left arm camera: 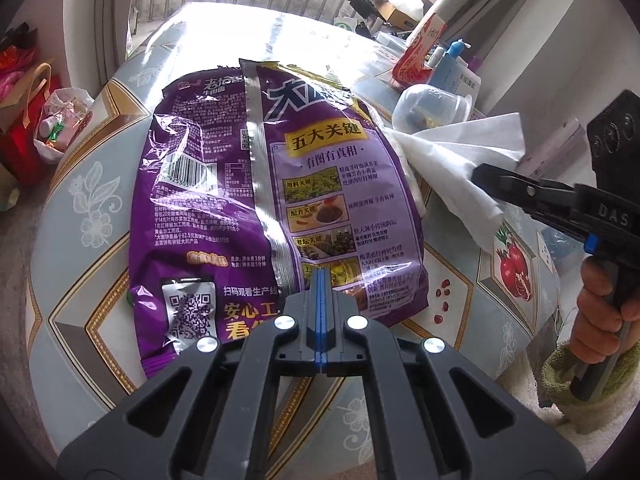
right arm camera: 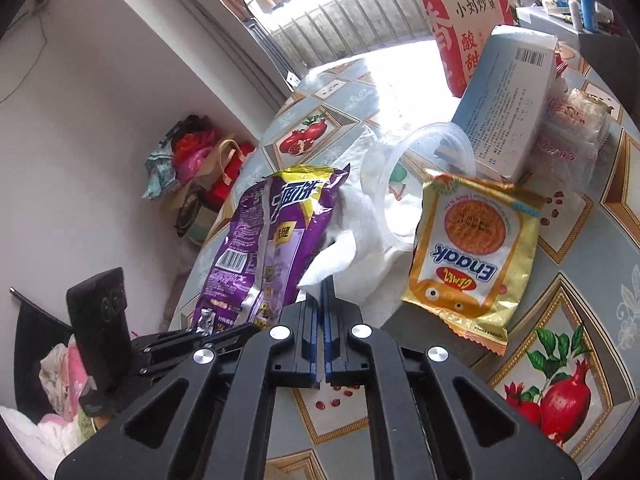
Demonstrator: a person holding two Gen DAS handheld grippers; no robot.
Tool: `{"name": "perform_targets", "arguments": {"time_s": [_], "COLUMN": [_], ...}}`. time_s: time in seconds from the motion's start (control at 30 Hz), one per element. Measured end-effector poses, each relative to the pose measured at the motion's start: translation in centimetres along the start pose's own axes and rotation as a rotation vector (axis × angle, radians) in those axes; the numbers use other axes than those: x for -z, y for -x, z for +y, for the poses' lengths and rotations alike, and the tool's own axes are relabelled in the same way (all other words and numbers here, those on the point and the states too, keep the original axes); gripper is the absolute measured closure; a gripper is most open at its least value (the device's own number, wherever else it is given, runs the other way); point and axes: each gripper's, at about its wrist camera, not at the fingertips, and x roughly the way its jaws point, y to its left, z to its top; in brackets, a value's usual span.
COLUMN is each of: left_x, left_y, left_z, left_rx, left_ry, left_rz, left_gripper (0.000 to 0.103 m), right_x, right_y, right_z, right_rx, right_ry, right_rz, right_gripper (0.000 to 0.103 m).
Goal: Collect trash
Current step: 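Grasp the purple snack bag with the left tool while the right tool grasps the white tissue, then lift the purple snack bag and white tissue off the table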
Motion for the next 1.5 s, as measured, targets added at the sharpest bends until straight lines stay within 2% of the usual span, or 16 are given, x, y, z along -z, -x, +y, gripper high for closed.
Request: {"name": "perform_targets", "arguments": {"time_s": [0.1,0.2,0.37,0.47,0.6,0.63,0.7,0.87,0.93,1.13,1.23,1.27,1.37,1.5], "left_x": [-0.1,-0.2,-0.4,-0.3,-0.3,-0.4,-0.8,-2.4,-3.0,-4.0,-4.3,-4.4,-4.8,-5.2], "left_y": [-0.2,-0.4,-0.7,-0.6,-0.1,0.0,0.1,-1.0,-2.0,-3.7,-3.7,-3.6,-3.5,-4.3], "left_z": [-0.2,-0.6,-1.0,-1.5,-2.6,-2.9,-3.7,-6.4,-7.1,-7.9,-8.1,-8.1,-8.4,-9.0], "left_rx": [0.002,-0.001,0.005,0.018,0.028,0.037,0.038,-0.02,-0.065,-0.138,-0.153,-0.146,-0.143,-0.211], "left_ry": [-0.006,-0.015,-0.035,-0.051,-0.07,-0.072,-0.078,-0.108,-0.11,-0.08,-0.052,-0.04,-0.01,-0.037], "left_rz": [0.003,0.005,0.021,0.038,0.036,0.03,0.014,-0.019,-0.013,-0.016,-0.008,-0.003,-0.015,-0.018], "left_gripper": [0.103,0.103,0.103,0.103,0.103,0.1,0.08,0.055,0.055,0.053,0.053,0.051,0.036,0.036], "right_x": [1.0,1.8,3.3,4.4,5.7,5.8,6.3,7.9,8.1,8.6,8.7,8.8,8.7,8.9], "right_y": [2.3,5.2,8.9,10.5,11.8,11.9,11.8,11.7,11.5,10.8,10.5,10.4,10.3,10.1], "right_z": [-0.1,-0.5,-2.2,-2.9,-3.7,-4.5,-5.7,-7.7,-8.0,-8.6,-8.8,-8.8,-8.9,-9.1], "right_rx": [-0.041,-0.082,-0.086,-0.118,-0.073,-0.064,-0.044,-0.035,-0.035,-0.043,-0.051,-0.053,-0.058,-0.06], "right_ry": [-0.007,-0.02,-0.081,-0.103,-0.108,-0.12,-0.157,-0.22,-0.227,-0.241,-0.242,-0.243,-0.246,-0.253], "right_rz": [-0.012,-0.064,-0.13,-0.151,-0.172,-0.172,-0.168,-0.166,-0.164,-0.151,-0.147,-0.145,-0.143,-0.142], "right_gripper": [0.1,0.1,0.1,0.1,0.1,0.1,0.1,0.1,0.1,0.1,0.1,0.1,0.1,0.1]}}
